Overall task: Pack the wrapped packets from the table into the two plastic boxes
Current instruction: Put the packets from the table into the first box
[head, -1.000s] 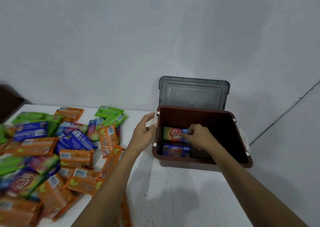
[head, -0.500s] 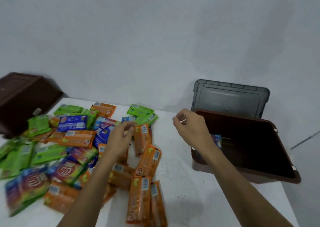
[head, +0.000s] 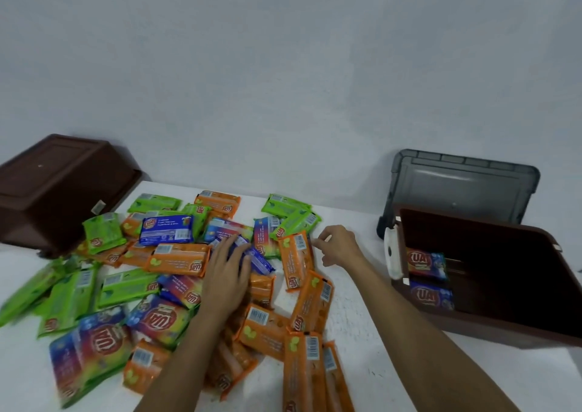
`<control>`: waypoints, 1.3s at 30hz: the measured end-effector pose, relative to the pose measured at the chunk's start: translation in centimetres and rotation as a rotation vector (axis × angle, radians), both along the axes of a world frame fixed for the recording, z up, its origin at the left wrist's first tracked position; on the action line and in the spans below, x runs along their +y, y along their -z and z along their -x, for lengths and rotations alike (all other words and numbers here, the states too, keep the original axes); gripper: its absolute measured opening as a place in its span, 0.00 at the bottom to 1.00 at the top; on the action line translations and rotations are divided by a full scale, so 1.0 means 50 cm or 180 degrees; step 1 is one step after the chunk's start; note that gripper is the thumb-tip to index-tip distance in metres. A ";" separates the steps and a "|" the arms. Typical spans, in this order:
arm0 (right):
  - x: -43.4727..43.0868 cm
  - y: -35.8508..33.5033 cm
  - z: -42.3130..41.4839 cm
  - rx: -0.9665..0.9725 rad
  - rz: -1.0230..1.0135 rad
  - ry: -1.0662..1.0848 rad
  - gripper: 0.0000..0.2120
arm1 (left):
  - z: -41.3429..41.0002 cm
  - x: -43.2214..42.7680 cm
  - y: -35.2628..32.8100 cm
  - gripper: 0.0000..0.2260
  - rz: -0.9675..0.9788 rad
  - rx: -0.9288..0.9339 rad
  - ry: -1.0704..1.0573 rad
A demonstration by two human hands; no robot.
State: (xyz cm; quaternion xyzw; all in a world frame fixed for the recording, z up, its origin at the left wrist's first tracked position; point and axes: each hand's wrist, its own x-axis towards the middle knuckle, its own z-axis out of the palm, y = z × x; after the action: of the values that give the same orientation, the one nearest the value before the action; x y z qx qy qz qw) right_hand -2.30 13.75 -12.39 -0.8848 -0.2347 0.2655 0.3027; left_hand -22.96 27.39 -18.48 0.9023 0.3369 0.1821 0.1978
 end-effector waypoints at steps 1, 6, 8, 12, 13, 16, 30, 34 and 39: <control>0.006 0.001 -0.002 0.0059 0.0033 0.0027 0.13 | -0.001 0.001 0.000 0.21 0.0006 -0.0005 -0.0008; 0.030 0.004 -0.008 0.0288 0.0100 0.0143 0.15 | 0.001 0.006 0.009 0.22 -0.0004 -0.0024 0.0039; 0.034 0.002 -0.010 0.0419 0.0104 0.0148 0.14 | 0.001 0.006 0.010 0.24 0.0007 -0.0053 0.0046; 0.042 -0.003 -0.015 0.0654 0.0178 0.0092 0.15 | 0.002 0.007 0.012 0.25 -0.0018 -0.0024 0.0040; 0.045 -0.006 -0.012 0.0673 0.0194 0.0058 0.15 | 0.002 0.007 0.012 0.25 -0.0014 -0.0018 0.0029; 0.068 -0.013 0.006 0.0658 0.0343 -0.0146 0.23 | 0.000 0.004 0.009 0.24 -0.0012 -0.0047 0.0017; 0.118 0.012 0.014 0.0393 0.1124 -0.0479 0.58 | 0.002 0.003 0.008 0.23 -0.0004 -0.0141 0.0040; 0.115 0.005 0.011 0.0229 0.1252 -0.0712 0.54 | 0.002 0.003 0.010 0.23 0.0011 -0.0163 0.0044; 0.112 0.014 0.013 -0.0507 0.1558 -0.0939 0.55 | 0.003 0.004 0.012 0.23 0.0025 -0.0174 0.0044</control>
State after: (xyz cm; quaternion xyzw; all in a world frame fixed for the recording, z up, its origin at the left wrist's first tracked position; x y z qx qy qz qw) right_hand -2.97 19.36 -13.11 -0.9058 -0.3128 0.2850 0.0191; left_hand -23.11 27.61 -19.07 0.8985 0.3258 0.2040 0.2118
